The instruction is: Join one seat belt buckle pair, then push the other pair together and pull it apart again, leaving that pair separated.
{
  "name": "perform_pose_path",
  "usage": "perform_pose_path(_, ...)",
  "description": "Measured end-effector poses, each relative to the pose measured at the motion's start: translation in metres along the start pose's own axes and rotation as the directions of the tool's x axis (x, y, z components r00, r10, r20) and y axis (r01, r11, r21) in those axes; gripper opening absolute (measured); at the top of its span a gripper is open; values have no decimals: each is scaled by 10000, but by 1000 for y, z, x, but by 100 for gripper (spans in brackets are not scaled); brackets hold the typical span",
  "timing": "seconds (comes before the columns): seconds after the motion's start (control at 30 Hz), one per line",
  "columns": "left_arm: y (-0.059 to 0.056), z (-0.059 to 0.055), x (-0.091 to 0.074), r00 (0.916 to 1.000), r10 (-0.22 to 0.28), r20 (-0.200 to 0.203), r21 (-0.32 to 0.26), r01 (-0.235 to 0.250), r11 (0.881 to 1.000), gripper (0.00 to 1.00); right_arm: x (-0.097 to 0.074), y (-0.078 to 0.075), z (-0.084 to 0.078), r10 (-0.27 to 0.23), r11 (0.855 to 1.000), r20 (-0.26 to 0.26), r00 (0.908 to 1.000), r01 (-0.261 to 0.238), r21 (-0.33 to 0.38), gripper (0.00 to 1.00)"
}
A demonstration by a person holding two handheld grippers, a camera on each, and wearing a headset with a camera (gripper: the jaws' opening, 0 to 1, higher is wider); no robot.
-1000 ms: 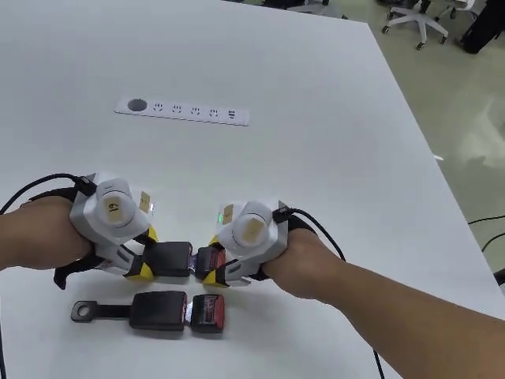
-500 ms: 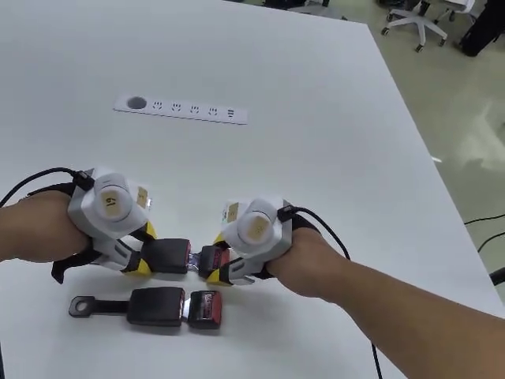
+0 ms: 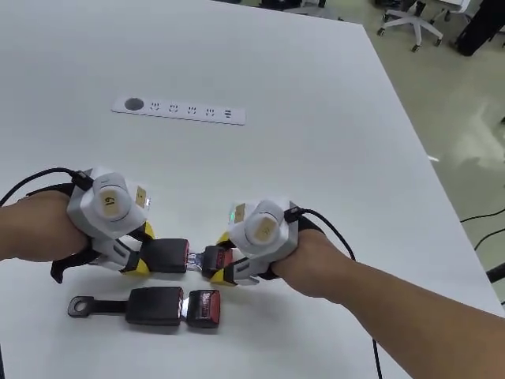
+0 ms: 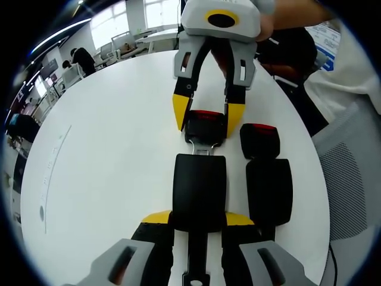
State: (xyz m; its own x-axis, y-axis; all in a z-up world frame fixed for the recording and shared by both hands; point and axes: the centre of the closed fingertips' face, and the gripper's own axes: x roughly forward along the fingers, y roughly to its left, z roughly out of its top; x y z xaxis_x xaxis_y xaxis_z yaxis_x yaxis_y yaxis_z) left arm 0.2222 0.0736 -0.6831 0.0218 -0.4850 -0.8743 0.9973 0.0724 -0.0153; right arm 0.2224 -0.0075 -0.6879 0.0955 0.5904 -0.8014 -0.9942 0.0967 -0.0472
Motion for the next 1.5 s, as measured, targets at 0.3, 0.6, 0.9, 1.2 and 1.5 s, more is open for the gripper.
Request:
perform_pose_path(0.3,5,-6,3,10000,-15,-47,26,15,10000,31,-11,-1,-17,-73,9997,-89,9999,75,230,32)
perform_pose_path(0.6,5,-6,4,9998,-35,-184,121,38,9999,31,-24,-3,-37,-106,9994,-307,9995,116,325,33)
perform_pose_path(0.9,1,-3,2,9998,-24,-215,82,26,10000,31,-36,-4,-51,-24,9994,-581,9983,43,337,33)
perform_pose_path(1.2,-1,-2,2,9997,-10,-257,10,10,10000,31,-50,-5,-75,14,9993,-987,9951,23,379,33)
perform_pose_path(1.5,1,-4,2,9997,-9,-236,8,10,10000,32,-53,-4,-79,156,9992,-1129,9935,-114,371,34)
